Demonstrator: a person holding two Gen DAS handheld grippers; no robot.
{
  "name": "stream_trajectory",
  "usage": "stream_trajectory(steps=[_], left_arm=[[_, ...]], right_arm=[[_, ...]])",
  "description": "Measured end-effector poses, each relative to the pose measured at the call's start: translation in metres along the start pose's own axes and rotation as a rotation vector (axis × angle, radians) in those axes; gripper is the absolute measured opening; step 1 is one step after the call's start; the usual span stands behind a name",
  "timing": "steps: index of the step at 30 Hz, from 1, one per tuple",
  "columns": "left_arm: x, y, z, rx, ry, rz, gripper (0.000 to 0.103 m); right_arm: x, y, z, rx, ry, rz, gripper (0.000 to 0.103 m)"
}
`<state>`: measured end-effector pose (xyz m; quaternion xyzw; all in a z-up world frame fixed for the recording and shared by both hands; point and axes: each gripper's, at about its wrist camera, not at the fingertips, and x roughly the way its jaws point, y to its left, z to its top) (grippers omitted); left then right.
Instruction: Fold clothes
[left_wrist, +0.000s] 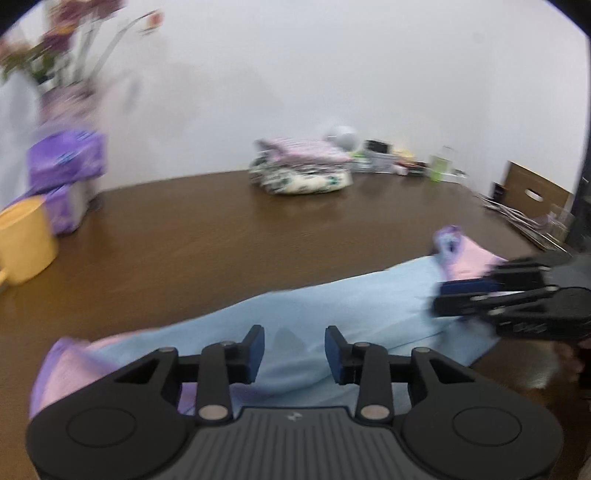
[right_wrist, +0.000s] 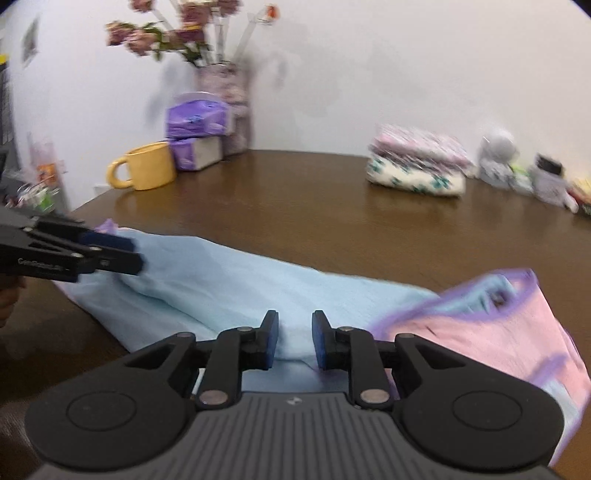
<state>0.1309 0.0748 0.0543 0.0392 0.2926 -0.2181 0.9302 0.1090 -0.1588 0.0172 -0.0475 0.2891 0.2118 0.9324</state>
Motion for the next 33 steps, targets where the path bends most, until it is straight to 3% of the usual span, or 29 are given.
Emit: stream_trajectory(steps=[6,10,18,22,26,29,33], left_arm=[[0.019,-0.011,-0.004,0.022,0.036,-0.019,0.034],[0.028,-0.014,-0.008,0.018,0.056,-0.031,0.037],[0.028,-0.013,-0.009,0.001,0.046,-0.012,0.036],[0.026,-0.015,-0.001,-0.015,0.044,-0.003,0.042],[0.035,-0.033,0.019,-0.002,0.039,-0.065,0.043],[0.042,-0.049,0.036,0.009,0.036,-0.119,0.043],[0.059,-0.070,0.058,0.008,0.042,-0.185,0.043]], right_arm=[[0.015,0.014,0.004,-0.045,0.025,0.017,0.020],[0.016,0.003,-0.003,-0.007,0.033,-0.003,0.032],[0.012,-0.013,-0.008,0.036,0.030,-0.012,0.032],[-0.002,-0.024,-0.001,0.070,-0.007,0.005,0.033],[-0.026,-0.058,0.012,0.068,-0.040,-0.104,0.035],[-0.034,-0.089,0.021,0.050,-0.014,-0.186,0.035],[-0.035,-0.134,0.033,0.035,0.040,-0.223,0.035]])
